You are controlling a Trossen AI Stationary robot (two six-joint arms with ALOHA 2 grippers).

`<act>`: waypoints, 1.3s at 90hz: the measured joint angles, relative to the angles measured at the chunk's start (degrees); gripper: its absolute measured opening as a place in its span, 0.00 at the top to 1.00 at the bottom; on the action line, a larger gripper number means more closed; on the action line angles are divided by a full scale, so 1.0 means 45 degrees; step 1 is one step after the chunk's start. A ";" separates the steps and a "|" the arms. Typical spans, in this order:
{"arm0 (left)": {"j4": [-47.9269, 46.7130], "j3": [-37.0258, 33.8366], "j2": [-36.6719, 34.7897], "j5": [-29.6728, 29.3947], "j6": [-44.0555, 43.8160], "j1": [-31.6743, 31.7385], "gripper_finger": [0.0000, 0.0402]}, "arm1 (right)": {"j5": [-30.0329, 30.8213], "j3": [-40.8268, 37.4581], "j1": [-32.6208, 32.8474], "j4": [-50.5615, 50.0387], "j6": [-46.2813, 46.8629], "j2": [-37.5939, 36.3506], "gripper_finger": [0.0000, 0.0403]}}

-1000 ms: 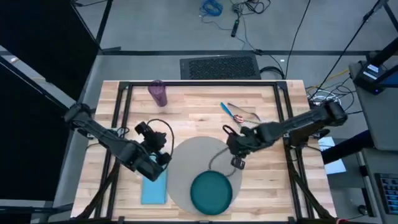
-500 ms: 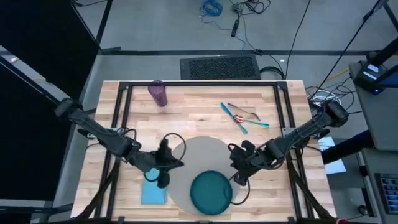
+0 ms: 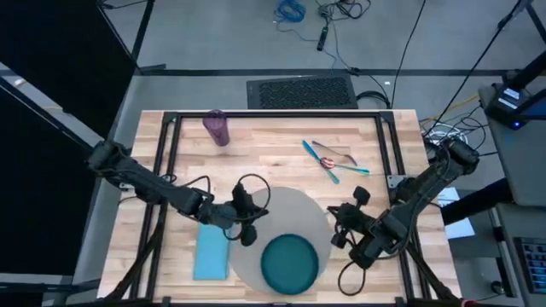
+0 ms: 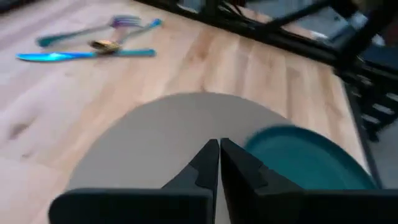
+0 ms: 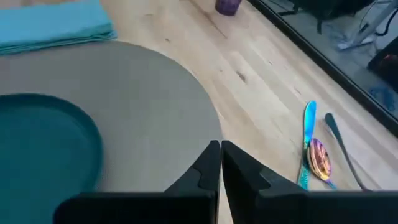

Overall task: Set table place
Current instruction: Adjust the green plate on the brown placemat

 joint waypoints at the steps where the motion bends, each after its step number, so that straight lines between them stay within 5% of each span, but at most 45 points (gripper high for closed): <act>1: 0.0043 0.0000 0.0000 -0.0004 0.0001 0.0027 1.00 | -0.0006 0.0000 -0.0003 0.0044 -0.0009 0.0000 1.00; 28: 0.0790 0.0010 0.0519 0.0176 -0.0094 0.0544 1.00 | -0.0046 0.0000 -0.0150 0.0161 -0.1725 0.0005 1.00; 50: 0.0834 0.0010 0.1718 0.3290 -0.1560 0.1601 0.97 | -0.0060 0.0000 -0.0353 0.0383 -0.1792 0.0005 0.98; 80: 0.1151 0.0010 0.2225 0.4438 -0.4030 0.1483 0.75 | -0.0431 0.0000 -0.0431 0.0496 -0.1220 0.0005 0.77; 117: 0.0642 0.0029 0.2732 0.4540 -0.4693 0.0673 0.73 | -0.0439 0.0005 -0.0434 0.0583 -0.0987 0.0005 0.56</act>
